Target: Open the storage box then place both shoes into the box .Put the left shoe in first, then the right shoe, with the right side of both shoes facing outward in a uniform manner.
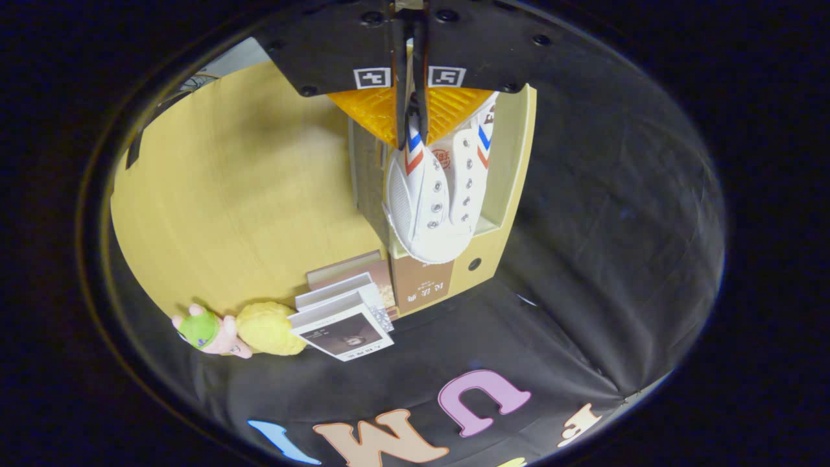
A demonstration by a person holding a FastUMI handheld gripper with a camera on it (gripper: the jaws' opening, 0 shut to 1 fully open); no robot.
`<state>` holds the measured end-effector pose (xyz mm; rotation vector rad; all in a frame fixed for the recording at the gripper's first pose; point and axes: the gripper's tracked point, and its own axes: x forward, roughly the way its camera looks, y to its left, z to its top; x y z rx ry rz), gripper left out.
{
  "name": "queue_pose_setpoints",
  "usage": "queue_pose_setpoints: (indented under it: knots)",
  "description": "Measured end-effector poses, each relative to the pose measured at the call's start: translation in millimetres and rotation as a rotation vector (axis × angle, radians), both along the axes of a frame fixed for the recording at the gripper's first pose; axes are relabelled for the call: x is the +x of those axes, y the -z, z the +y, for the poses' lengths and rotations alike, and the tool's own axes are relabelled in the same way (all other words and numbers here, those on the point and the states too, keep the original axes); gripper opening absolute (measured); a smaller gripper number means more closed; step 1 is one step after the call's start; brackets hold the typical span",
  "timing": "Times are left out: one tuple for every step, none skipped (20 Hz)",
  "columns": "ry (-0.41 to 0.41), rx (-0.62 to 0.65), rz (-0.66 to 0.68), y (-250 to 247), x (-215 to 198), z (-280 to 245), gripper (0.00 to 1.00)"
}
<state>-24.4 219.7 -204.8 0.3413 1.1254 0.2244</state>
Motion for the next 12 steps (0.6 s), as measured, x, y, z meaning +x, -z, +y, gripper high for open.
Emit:
queue_pose_setpoints:
  knots:
    - [0.0,-0.003,0.001,4.0,1.5,3.9,0.07]
    - [-0.001,-0.008,0.005,5.3,0.6,6.0,0.07]
    - [-0.009,-0.01,-0.002,5.7,0.1,8.5,0.07]
    - [-0.013,0.006,-0.015,4.0,1.7,13.9,0.15]
    - [0.001,0.039,-0.033,-2.1,5.0,18.2,0.22]
    - [0.018,0.047,-0.051,-4.1,10.2,18.5,0.3]
    - [0.028,0.047,-0.073,-11.4,12.9,13.1,0.4]
    - [0.031,0.039,-0.089,-15.1,15.8,6.5,0.5]
    - [0.031,0.031,-0.098,-17.2,14.5,1.7,0.6]
    - [0.026,0.028,-0.107,-16.2,15.6,-2.2,0.7]
    - [0.02,0.028,-0.124,-24.7,12.3,-7.2,0.8]
    - [0.01,0.025,-0.15,-33.2,11.9,-12.8,0.9]
